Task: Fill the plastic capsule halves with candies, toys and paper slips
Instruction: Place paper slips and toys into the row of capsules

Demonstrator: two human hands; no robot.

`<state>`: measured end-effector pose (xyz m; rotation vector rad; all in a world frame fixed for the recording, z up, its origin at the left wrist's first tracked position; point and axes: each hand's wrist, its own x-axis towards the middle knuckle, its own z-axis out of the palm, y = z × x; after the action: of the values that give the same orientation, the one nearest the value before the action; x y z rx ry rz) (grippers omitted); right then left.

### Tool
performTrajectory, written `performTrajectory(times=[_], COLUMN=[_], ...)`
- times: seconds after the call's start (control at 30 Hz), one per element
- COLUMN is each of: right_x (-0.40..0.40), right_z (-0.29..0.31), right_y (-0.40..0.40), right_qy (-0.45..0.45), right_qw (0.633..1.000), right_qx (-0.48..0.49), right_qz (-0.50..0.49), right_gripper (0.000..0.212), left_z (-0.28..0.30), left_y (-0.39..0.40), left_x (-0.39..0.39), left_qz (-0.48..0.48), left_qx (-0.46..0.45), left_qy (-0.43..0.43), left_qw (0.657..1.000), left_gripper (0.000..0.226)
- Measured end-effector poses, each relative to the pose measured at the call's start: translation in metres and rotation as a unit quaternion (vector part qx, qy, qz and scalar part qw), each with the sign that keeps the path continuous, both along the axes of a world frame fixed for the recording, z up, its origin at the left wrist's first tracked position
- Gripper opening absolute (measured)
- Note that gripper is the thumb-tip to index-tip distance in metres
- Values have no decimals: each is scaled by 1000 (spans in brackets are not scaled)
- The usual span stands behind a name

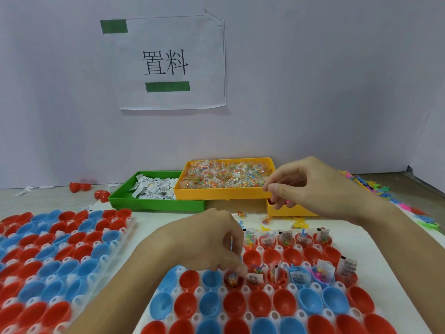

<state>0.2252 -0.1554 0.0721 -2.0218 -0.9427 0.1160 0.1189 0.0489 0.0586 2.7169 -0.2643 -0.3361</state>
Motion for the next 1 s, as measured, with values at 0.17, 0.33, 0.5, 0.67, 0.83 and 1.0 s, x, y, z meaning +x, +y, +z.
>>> performTrajectory(times=[0.17,0.33,0.5,0.67,0.83,1.0], right_x=[1,3,7,14,21,21], right_z=[1,0,-2,-6,-13,-18], right_y=[-2,-4,-6,-11,-16,-13], right_qy=[0,1,1,-13,-23,1], right_qw=[1000,1000,999,997,991,984], right_qx=[1,0,0,-14,-82,-140], right_qz=[-4,-17,-35,-73,-107,-108], right_gripper=[13,14,14,14,16,27], left_z=[3,-6,-8,-1,5,1], left_y=[5,4,7,13,26,43], left_x=[0,3,4,4,3,8], left_qz=[-7,1,-5,17,56,114], left_qx=[11,44,49,24,37,96], left_qy=[-10,1,0,-6,-78,-81], left_qw=[1000,999,999,1000,995,986], left_gripper=[19,19,26,31,20,33])
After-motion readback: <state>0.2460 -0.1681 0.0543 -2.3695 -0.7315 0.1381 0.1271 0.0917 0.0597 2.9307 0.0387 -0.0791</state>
